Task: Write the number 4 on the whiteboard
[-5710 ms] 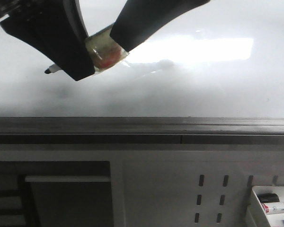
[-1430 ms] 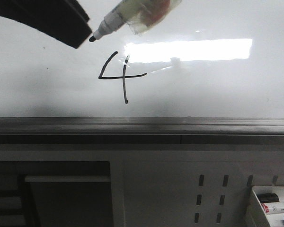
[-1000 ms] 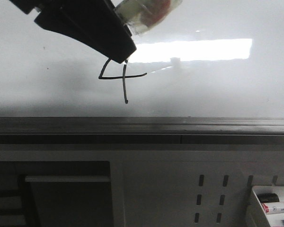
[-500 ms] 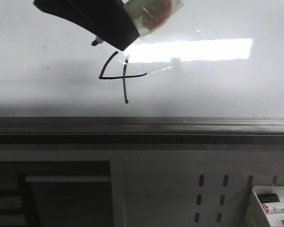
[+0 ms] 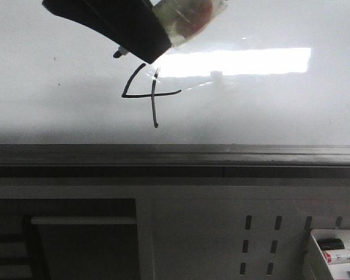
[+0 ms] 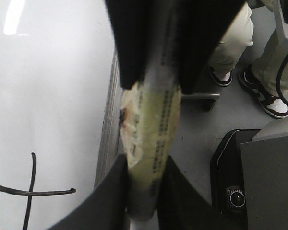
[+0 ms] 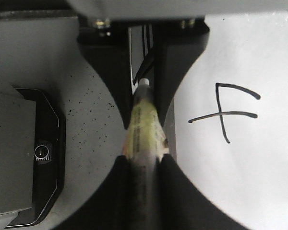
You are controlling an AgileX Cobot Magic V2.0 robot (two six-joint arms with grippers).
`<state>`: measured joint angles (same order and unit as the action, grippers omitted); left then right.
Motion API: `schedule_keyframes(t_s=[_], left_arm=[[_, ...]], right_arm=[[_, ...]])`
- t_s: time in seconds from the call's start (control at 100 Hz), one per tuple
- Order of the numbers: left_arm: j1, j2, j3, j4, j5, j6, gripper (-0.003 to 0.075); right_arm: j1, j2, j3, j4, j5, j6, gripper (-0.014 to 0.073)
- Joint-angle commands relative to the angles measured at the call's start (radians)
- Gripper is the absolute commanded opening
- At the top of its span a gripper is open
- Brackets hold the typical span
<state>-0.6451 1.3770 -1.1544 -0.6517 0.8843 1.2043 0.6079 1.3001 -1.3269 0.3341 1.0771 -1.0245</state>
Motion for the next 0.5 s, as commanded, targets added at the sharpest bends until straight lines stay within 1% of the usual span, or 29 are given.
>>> schedule_keyframes(t_s=[0.0,0.01,0.03,0.05,0.1,0.16,0.23,0.26,0.34,0.36,0.37,0.38,0.39,0.43,0.44,0.45,0.49], left_arm=[[-0.004,-0.026,-0.035,-0.056,-0.042,-0.025,-0.0020],[-0.004,-0.026,-0.035,-0.056,-0.042,-0.025,-0.0020],[-0.004,-0.026,-0.035,-0.054,-0.042,-0.025,-0.0020],[-0.004,-0.026,-0.035,-0.052,-0.042,-0.025,-0.0020],[-0.004,-0.026,-0.035,-0.045,-0.042,-0.025,-0.0020],[-0.004,-0.026,-0.035,-0.031,-0.042,-0.025,-0.0020],[-0.004,-0.028,-0.035,0.007,-0.042,-0.041,-0.0020],[-0.004,-0.028,-0.035,0.033,-0.042,-0.056,-0.0020],[0.007,-0.040,-0.035,0.096,-0.055,-0.140,-0.0020],[0.015,-0.045,-0.035,0.116,-0.064,-0.170,-0.0020],[0.017,-0.049,-0.035,0.121,-0.068,-0.187,-0.0020],[0.019,-0.049,-0.035,0.125,-0.068,-0.187,-0.0020],[0.024,-0.053,-0.035,0.130,-0.073,-0.204,-0.0020],[0.044,-0.067,-0.035,0.158,-0.081,-0.249,-0.0020],[0.048,-0.072,-0.035,0.161,-0.081,-0.262,-0.0020],[0.056,-0.074,-0.035,0.163,-0.081,-0.270,-0.0020],[0.082,-0.090,-0.035,0.179,-0.081,-0.317,-0.0020]], right_arm=[[0.001,-0.018,-0.031,0.021,-0.011,-0.008,0.0119],[0.001,-0.018,-0.031,0.019,-0.008,-0.008,0.0147],[0.001,-0.018,-0.031,0.020,-0.009,-0.008,0.0175],[0.001,-0.018,-0.031,0.020,-0.009,-0.006,0.0230],[0.001,-0.018,-0.036,0.015,-0.009,-0.004,0.0315],[-0.001,-0.020,-0.047,0.000,0.000,0.006,0.0386],[-0.003,-0.031,-0.073,-0.056,0.019,0.065,0.0400],[-0.003,-0.036,-0.085,-0.089,0.027,0.120,0.0398],[-0.003,-0.064,-0.107,-0.218,0.069,0.244,0.0397],[-0.003,-0.078,-0.108,-0.250,0.077,0.296,0.0397],[-0.003,-0.081,-0.108,-0.261,0.080,0.296,0.0397],[-0.003,-0.089,-0.108,-0.281,0.084,0.335,0.0397],[-0.003,-0.093,-0.108,-0.292,0.087,0.335,0.0397],[-0.003,-0.115,-0.108,-0.354,0.105,0.425,0.0397],[-0.005,-0.119,-0.108,-0.364,0.108,0.425,0.0397],[-0.004,-0.127,-0.108,-0.385,0.114,0.468,0.0397],[-0.010,-0.149,-0.108,-0.442,0.128,0.539,0.0397]])
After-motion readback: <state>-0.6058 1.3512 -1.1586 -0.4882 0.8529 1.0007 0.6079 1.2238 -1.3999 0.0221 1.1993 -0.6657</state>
